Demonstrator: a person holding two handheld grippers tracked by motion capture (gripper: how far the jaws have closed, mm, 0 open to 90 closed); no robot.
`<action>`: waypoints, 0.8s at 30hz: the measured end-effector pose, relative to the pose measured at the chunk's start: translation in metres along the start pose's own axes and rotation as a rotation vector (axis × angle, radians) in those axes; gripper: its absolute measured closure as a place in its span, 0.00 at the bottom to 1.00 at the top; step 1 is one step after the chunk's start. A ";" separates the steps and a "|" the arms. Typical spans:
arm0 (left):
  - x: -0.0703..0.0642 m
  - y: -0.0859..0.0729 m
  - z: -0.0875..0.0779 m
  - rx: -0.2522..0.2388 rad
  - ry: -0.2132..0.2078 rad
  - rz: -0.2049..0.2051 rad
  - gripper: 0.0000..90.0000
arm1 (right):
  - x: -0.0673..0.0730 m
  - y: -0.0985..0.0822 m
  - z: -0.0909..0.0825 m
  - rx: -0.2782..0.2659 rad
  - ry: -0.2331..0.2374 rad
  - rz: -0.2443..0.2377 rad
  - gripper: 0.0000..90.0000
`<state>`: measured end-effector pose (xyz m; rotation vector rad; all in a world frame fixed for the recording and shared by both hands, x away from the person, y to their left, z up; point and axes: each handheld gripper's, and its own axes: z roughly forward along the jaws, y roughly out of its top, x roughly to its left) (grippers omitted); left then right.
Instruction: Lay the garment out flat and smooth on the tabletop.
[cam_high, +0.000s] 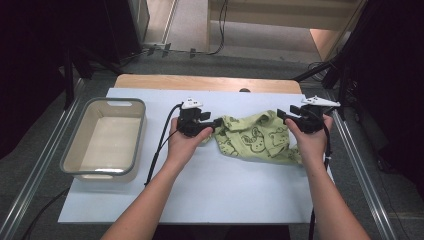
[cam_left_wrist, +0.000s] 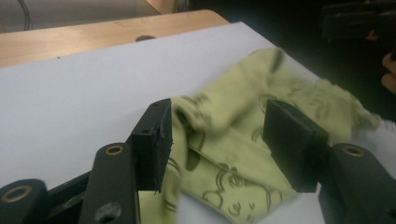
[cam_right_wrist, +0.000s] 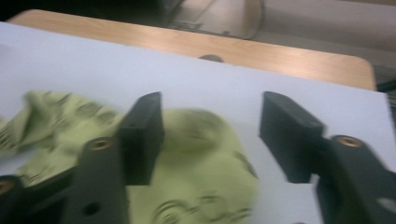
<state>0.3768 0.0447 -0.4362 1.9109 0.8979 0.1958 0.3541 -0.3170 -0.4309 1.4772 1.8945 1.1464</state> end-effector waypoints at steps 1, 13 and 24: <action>-0.001 -0.004 0.000 0.002 -0.011 0.005 0.45 | 0.002 -0.002 -0.003 -0.003 0.012 -0.010 0.32; -0.010 -0.035 -0.024 -0.044 -0.088 0.008 0.01 | 0.043 -0.060 -0.031 0.018 0.142 -0.145 0.00; -0.022 -0.071 -0.055 -0.065 -0.096 0.023 0.00 | 0.064 -0.107 0.008 0.137 0.049 -0.250 0.36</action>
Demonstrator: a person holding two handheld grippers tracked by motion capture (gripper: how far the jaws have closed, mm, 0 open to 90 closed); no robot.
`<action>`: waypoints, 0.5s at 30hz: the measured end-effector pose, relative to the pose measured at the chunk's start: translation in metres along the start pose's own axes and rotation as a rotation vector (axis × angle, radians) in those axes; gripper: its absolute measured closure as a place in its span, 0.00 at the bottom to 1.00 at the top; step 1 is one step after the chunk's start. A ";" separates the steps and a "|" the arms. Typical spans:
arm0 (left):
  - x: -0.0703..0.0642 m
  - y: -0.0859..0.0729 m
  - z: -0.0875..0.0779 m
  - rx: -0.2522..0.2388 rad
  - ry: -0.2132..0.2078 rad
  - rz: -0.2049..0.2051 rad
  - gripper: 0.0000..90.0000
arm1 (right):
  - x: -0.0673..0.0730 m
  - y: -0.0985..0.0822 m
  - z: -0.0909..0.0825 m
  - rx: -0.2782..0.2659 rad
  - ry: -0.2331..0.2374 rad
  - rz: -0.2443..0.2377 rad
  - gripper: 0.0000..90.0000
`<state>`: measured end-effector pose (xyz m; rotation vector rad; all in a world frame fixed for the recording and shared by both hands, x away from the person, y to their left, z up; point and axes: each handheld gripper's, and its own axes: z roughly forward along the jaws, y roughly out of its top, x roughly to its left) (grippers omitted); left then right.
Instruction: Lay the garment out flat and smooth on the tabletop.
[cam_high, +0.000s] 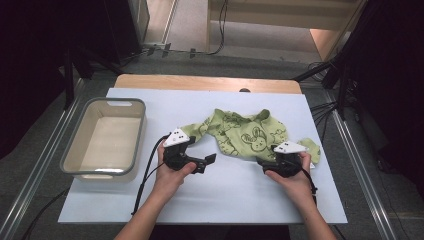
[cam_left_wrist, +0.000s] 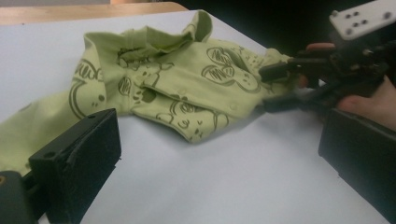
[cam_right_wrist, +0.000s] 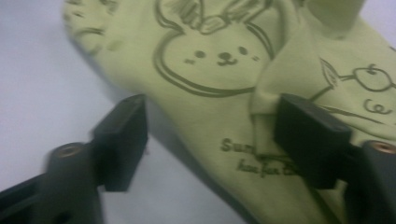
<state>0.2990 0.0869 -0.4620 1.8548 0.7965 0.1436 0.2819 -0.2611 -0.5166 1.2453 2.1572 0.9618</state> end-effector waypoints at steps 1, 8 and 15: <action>-0.001 -0.003 -0.002 0.000 0.004 0.002 0.00 | 0.000 0.000 0.001 0.001 -0.017 0.001 0.42; -0.002 -0.020 -0.007 0.023 0.006 -0.016 0.00 | -0.001 0.003 0.000 -0.010 -0.021 -0.006 0.94; -0.006 -0.025 -0.011 0.034 0.000 -0.003 0.00 | 0.025 0.017 -0.015 -0.075 0.044 0.017 0.95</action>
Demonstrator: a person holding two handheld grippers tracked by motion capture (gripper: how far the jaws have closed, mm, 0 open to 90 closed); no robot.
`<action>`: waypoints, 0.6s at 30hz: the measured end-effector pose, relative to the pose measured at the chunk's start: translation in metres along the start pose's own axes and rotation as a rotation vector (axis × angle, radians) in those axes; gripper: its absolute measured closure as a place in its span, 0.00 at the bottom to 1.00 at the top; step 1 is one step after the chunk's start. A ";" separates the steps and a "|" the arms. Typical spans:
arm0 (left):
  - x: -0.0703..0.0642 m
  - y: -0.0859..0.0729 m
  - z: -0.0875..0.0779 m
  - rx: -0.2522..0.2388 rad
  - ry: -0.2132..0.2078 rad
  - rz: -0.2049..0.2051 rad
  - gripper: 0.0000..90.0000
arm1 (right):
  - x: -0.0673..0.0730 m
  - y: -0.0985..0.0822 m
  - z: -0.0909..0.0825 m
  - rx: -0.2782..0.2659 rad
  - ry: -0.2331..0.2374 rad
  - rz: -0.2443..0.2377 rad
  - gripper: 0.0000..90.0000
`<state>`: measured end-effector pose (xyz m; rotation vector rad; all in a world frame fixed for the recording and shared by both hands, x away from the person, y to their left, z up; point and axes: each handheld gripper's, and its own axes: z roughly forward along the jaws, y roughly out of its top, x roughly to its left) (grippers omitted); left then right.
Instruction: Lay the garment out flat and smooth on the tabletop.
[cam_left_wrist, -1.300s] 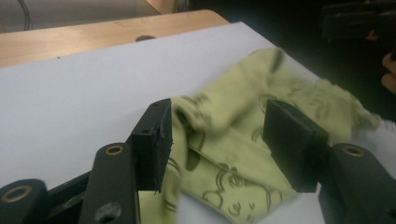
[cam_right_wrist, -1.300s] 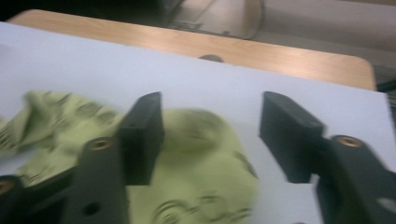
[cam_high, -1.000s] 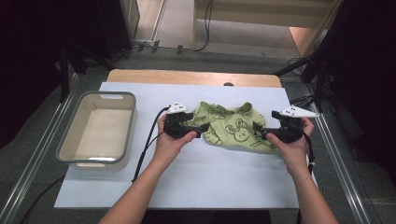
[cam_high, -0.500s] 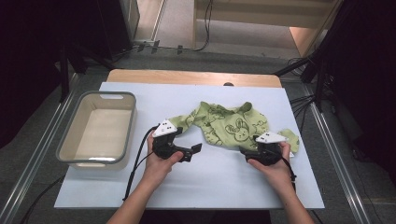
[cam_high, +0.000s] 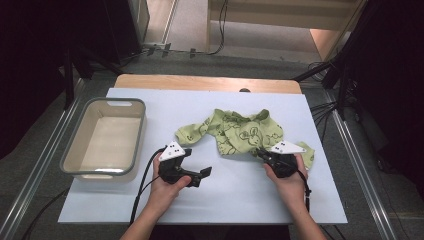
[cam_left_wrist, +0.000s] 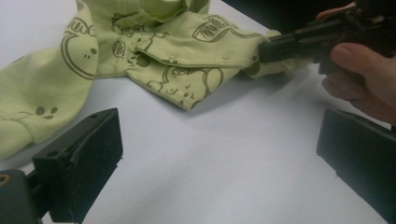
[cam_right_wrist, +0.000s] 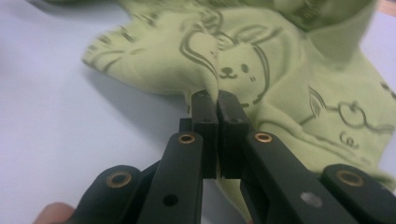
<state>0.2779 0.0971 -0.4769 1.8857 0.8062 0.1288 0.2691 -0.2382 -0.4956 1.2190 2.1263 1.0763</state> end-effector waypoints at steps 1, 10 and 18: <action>0.000 0.000 -0.001 -0.001 0.000 0.000 0.00 | 0.000 0.000 0.000 0.000 0.000 0.000 0.95; 0.001 -0.007 -0.006 0.018 0.003 0.006 0.04 | 0.055 0.007 -0.018 -0.032 0.142 -0.016 0.95; 0.004 -0.017 -0.005 0.061 0.022 0.020 0.07 | 0.095 0.005 -0.034 -0.026 0.262 -0.056 0.95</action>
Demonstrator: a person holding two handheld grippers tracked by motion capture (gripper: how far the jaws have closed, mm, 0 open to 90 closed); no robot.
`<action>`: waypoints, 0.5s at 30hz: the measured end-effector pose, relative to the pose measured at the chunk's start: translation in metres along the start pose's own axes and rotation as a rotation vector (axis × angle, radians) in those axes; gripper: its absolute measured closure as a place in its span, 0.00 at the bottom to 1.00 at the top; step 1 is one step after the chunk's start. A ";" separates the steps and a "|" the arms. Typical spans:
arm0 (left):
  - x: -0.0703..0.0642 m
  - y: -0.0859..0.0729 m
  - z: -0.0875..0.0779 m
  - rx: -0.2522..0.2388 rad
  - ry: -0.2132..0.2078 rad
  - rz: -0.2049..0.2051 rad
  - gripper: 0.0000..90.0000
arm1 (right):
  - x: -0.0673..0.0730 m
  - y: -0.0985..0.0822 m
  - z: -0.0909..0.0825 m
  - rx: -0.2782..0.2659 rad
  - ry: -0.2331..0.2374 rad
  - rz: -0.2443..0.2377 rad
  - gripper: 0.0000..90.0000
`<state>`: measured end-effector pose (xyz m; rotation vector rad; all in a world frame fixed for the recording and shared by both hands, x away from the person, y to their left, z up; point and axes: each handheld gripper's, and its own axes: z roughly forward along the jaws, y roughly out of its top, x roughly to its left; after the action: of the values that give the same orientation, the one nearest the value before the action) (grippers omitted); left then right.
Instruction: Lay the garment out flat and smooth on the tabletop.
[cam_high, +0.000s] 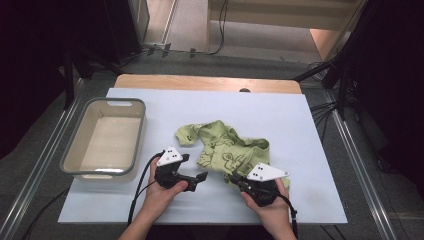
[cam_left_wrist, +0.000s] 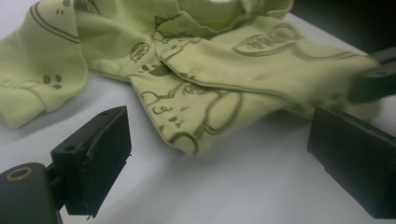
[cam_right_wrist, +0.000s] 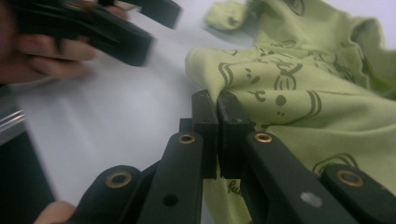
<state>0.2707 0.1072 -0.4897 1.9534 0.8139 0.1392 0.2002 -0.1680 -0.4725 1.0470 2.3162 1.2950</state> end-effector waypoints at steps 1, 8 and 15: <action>0.001 -0.001 0.000 0.008 -0.003 0.000 0.07 | 0.004 0.000 -0.002 -0.002 0.013 -0.010 0.95; -0.004 -0.009 0.012 0.084 0.022 0.033 0.16 | -0.004 -0.003 -0.017 -0.057 -0.024 -0.001 0.50; -0.011 -0.010 0.020 0.147 0.062 0.075 0.38 | -0.030 -0.013 -0.020 0.032 -0.049 0.094 0.29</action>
<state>0.2660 0.0889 -0.5054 2.1277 0.8113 0.1904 0.2039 -0.2066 -0.4751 1.1980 2.2829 1.2554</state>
